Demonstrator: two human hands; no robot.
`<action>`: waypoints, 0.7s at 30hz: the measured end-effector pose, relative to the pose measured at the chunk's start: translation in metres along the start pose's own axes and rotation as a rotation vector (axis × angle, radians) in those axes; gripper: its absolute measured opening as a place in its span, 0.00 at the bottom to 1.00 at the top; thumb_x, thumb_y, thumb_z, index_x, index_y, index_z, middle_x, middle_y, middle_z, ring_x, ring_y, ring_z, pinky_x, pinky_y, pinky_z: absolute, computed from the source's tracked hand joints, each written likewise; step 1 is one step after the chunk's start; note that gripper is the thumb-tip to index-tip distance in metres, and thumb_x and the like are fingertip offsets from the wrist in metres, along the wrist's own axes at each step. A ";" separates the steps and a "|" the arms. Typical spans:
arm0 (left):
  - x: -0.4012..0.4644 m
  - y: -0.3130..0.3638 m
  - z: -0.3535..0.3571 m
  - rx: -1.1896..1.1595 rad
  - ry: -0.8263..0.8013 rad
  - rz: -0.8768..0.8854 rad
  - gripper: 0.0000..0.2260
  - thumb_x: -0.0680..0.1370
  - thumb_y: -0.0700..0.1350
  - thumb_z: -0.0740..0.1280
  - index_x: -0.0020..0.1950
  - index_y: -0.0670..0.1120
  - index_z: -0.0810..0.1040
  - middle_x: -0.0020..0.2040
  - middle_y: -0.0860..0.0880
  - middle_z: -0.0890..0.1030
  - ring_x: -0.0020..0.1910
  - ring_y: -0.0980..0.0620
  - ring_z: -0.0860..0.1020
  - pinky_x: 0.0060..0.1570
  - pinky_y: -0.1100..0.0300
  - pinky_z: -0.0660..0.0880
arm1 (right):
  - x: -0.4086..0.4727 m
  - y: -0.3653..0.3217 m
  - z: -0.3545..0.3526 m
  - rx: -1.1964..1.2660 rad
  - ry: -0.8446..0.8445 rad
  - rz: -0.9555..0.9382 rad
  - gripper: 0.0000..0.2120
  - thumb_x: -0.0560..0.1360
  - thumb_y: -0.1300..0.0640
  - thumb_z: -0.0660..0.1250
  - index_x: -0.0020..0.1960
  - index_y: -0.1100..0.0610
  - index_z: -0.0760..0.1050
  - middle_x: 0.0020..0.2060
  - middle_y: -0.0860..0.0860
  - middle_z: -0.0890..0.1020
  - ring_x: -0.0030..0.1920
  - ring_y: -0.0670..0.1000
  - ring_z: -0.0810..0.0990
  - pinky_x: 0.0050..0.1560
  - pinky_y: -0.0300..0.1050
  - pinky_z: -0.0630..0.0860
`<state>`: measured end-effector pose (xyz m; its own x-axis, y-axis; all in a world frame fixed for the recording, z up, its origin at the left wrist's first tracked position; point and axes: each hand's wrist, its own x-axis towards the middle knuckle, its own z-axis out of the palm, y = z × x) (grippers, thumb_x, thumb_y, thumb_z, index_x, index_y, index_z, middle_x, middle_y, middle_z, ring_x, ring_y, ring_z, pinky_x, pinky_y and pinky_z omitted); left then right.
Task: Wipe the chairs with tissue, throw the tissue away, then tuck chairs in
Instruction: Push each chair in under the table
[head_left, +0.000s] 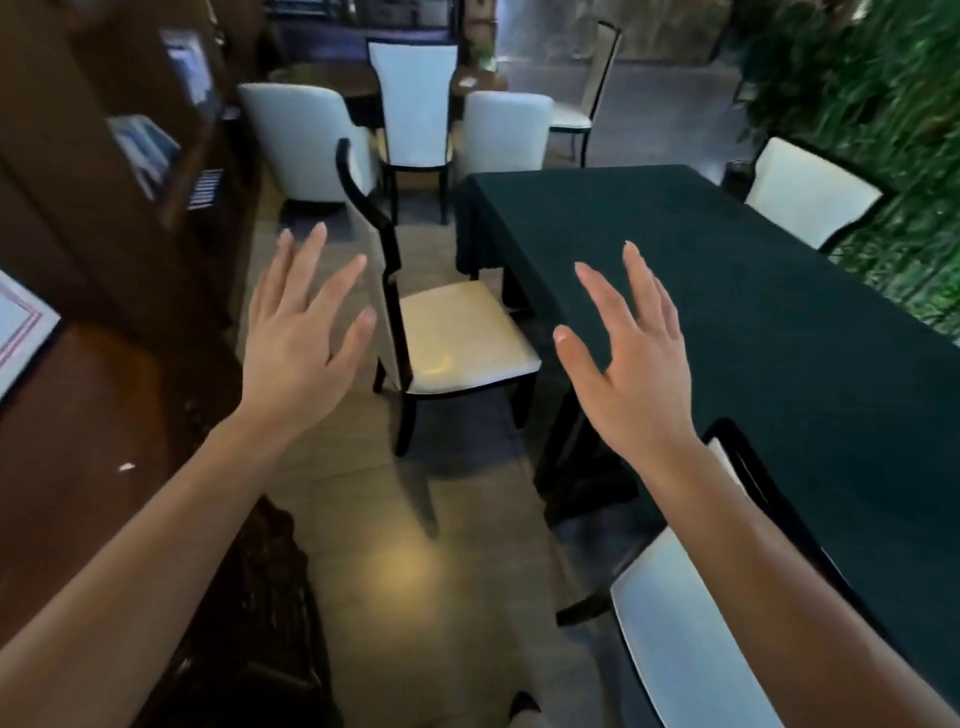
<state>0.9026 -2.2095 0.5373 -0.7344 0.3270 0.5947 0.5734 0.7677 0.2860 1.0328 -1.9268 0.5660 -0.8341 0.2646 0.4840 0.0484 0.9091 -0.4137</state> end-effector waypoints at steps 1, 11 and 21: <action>0.003 -0.008 0.001 0.023 -0.004 -0.021 0.24 0.84 0.58 0.55 0.79 0.50 0.67 0.84 0.47 0.55 0.83 0.45 0.47 0.80 0.40 0.52 | 0.010 -0.001 0.010 0.012 -0.015 -0.014 0.27 0.82 0.43 0.63 0.79 0.42 0.63 0.83 0.47 0.51 0.82 0.53 0.50 0.77 0.58 0.60; 0.051 -0.050 0.020 0.129 0.063 -0.198 0.26 0.82 0.58 0.59 0.78 0.50 0.68 0.84 0.48 0.55 0.83 0.45 0.48 0.78 0.37 0.55 | 0.125 0.021 0.086 0.204 -0.106 -0.150 0.27 0.81 0.47 0.65 0.79 0.42 0.64 0.83 0.47 0.53 0.81 0.51 0.52 0.74 0.62 0.66; 0.075 -0.063 0.028 0.271 0.057 -0.432 0.24 0.83 0.59 0.59 0.79 0.55 0.65 0.84 0.53 0.51 0.83 0.51 0.43 0.80 0.40 0.51 | 0.214 0.030 0.161 0.339 -0.208 -0.281 0.24 0.82 0.41 0.57 0.78 0.43 0.67 0.83 0.47 0.56 0.81 0.52 0.54 0.78 0.57 0.60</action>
<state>0.8011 -2.2182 0.5429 -0.8584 -0.0769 0.5072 0.1010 0.9440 0.3141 0.7673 -1.8946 0.5330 -0.8831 -0.0776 0.4627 -0.3474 0.7709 -0.5338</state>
